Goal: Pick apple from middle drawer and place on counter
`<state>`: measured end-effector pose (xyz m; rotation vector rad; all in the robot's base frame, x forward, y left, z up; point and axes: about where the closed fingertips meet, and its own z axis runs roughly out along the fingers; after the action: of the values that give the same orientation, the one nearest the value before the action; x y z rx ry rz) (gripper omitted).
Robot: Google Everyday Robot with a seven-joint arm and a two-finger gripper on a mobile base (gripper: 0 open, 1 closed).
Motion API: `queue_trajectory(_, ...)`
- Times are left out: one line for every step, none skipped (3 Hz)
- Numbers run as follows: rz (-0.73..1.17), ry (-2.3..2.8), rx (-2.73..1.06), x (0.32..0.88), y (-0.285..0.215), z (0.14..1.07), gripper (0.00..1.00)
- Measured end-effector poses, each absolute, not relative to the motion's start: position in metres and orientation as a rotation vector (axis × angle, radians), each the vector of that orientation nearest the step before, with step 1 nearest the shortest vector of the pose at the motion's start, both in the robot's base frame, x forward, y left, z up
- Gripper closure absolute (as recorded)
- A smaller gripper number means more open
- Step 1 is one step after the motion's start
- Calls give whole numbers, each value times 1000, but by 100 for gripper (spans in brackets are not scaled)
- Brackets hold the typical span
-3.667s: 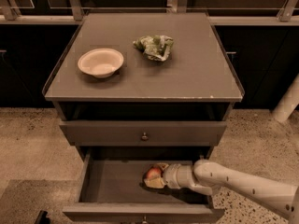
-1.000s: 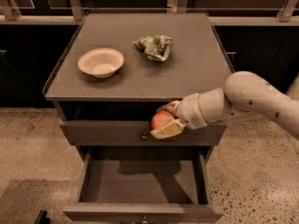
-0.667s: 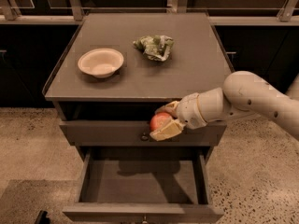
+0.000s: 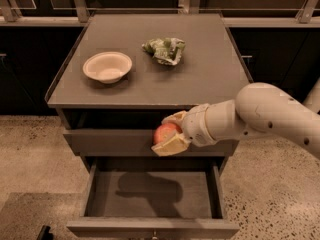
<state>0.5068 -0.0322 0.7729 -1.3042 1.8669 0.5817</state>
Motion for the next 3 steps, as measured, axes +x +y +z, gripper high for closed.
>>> queue_trajectory(423, 1895, -1310, 473, -4, 803, 100)
queue_trajectory(243, 1889, -1371, 465, 8, 860, 100)
queue_trajectory(211, 1883, -1398, 464, 11, 872, 100)
